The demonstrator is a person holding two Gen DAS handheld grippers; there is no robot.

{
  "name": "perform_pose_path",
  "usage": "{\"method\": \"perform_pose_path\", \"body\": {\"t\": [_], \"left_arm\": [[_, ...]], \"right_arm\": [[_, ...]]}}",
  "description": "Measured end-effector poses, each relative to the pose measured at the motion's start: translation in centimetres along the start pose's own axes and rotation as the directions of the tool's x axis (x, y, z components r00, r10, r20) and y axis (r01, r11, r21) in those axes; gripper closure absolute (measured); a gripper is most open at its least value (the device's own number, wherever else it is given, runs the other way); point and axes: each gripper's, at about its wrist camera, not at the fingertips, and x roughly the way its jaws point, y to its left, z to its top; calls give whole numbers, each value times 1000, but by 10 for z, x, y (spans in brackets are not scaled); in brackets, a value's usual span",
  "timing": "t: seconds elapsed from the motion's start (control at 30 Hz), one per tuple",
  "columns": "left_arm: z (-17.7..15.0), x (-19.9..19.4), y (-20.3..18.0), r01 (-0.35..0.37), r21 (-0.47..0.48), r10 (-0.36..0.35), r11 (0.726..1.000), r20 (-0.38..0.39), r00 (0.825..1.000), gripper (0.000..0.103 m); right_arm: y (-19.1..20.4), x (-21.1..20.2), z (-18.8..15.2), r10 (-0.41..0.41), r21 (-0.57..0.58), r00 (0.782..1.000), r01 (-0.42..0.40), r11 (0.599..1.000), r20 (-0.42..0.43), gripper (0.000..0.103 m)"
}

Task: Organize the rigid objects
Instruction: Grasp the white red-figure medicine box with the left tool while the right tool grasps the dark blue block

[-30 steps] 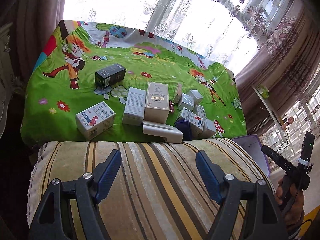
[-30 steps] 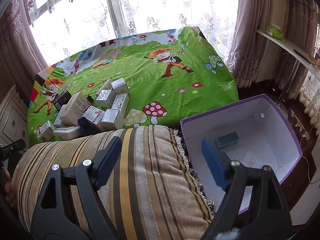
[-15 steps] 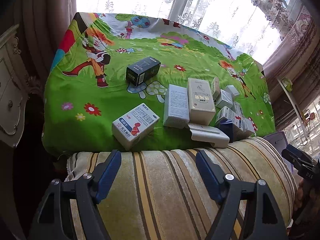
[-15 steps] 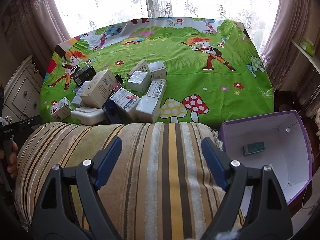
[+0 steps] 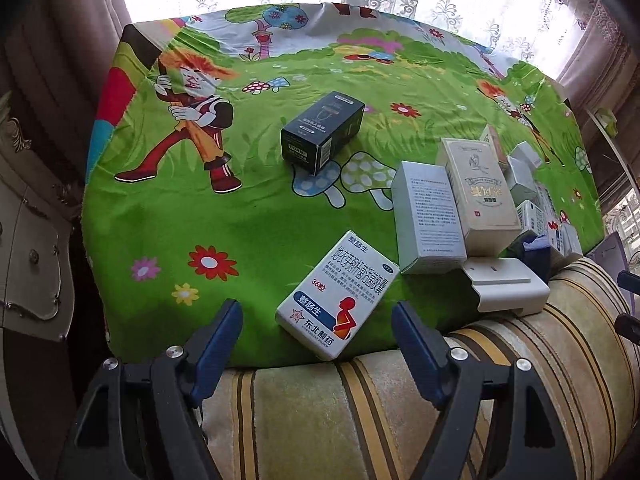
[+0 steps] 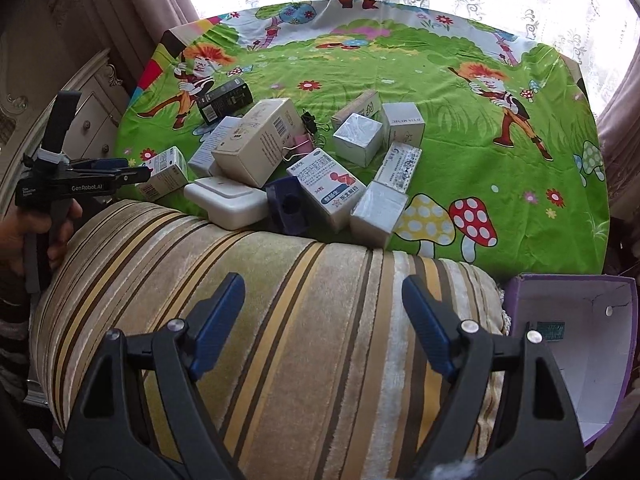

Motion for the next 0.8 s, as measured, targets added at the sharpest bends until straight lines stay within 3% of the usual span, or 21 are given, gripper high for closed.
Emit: {"method": "perform_pose_path", "body": {"t": [0.17,0.37,0.5,0.63,0.8], "left_arm": [[5,14,0,-1,24,2,1000,-35,999,25],[8,26,-5,1,60,2,998,-61,998,25],[7,32,-6,8,71,-3,997,-80,997,35],[6,37,-8,18,78,-10,997,-93,996,46],[4,37,-7,30,75,-23,997,-87,996,50]], "right_arm": [[3,21,15,96,25,993,-94,995,-69,22],[-1,44,30,174,239,977,-142,961,-119,22],[-4,54,36,162,407,978,-95,909,-133,22],[-12,63,40,194,552,973,-94,828,-126,20],[-18,76,48,208,627,966,-69,776,-151,17]]}}
